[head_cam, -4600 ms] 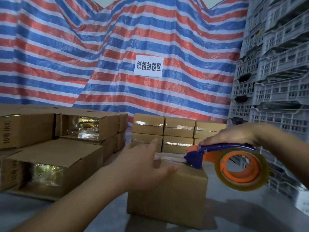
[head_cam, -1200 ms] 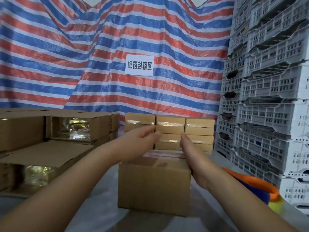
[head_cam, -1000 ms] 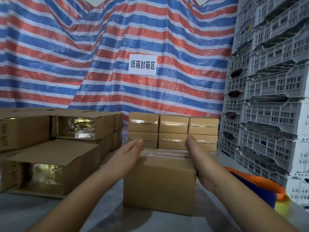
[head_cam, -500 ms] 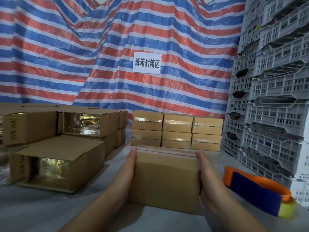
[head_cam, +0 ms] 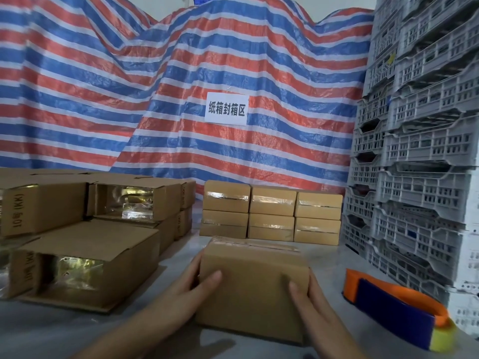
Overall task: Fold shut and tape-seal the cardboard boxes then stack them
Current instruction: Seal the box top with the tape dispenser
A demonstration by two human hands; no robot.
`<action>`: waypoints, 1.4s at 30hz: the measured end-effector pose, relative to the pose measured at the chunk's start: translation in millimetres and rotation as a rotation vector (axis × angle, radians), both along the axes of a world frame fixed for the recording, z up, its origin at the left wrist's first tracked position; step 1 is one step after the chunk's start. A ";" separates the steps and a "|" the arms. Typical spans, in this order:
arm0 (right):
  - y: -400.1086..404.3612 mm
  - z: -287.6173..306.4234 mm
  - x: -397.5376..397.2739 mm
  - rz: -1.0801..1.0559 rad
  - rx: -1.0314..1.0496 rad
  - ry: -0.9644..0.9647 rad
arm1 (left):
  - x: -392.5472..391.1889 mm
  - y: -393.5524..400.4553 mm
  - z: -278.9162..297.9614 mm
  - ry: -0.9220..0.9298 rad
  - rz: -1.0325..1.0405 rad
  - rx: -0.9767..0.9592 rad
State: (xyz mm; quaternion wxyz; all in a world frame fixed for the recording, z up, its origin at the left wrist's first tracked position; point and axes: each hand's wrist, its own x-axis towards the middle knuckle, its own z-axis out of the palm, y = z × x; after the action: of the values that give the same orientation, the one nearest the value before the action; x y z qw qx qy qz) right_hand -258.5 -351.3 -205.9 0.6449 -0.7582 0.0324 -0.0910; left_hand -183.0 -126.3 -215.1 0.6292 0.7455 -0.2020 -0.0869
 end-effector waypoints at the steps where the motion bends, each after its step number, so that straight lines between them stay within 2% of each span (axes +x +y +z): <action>1: -1.6 -1.5 -0.9 0.026 -0.033 -0.019 | 0.7 -0.3 0.3 -0.019 -0.005 -0.019; 4: -7.6 -1.4 18.5 -0.059 -0.045 -0.066 | 11.5 -12.3 6.1 -0.018 0.142 -0.135; 7: -14.9 13.4 48.7 -0.185 -0.217 -0.087 | 28.9 -25.5 17.7 -0.074 0.276 -0.028; 9: -21.2 26.5 72.6 -0.209 -0.244 -0.051 | 47.2 -32.2 29.4 -0.062 0.338 0.032; 15: -30.9 38.7 132.1 -0.148 -0.036 0.248 | 96.7 -36.7 50.7 0.190 0.335 0.146; 18: -30.9 20.1 138.7 -0.139 0.083 0.316 | 106.9 -37.8 39.9 0.184 0.333 0.142; 25: -26.2 -5.7 144.3 -0.186 0.223 0.258 | 105.1 -29.8 17.4 0.191 0.370 0.031; 30: -9.5 -18.3 165.2 -0.183 0.137 0.133 | 112.6 -31.9 14.5 0.133 0.421 0.007; 36: -0.7 -12.0 237.9 -0.095 0.114 0.122 | 179.8 -43.2 16.5 0.120 0.576 -0.003; 42: -5.5 -11.2 309.2 -0.078 0.093 0.129 | 253.1 -47.0 18.0 0.211 0.604 0.032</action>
State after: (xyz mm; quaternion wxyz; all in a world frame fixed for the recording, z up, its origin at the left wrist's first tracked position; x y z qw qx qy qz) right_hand 50.7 -356.8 -217.1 0.6721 -0.7297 0.1077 -0.0652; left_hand 70.1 -173.3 -197.1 0.6323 0.7684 0.0962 0.0236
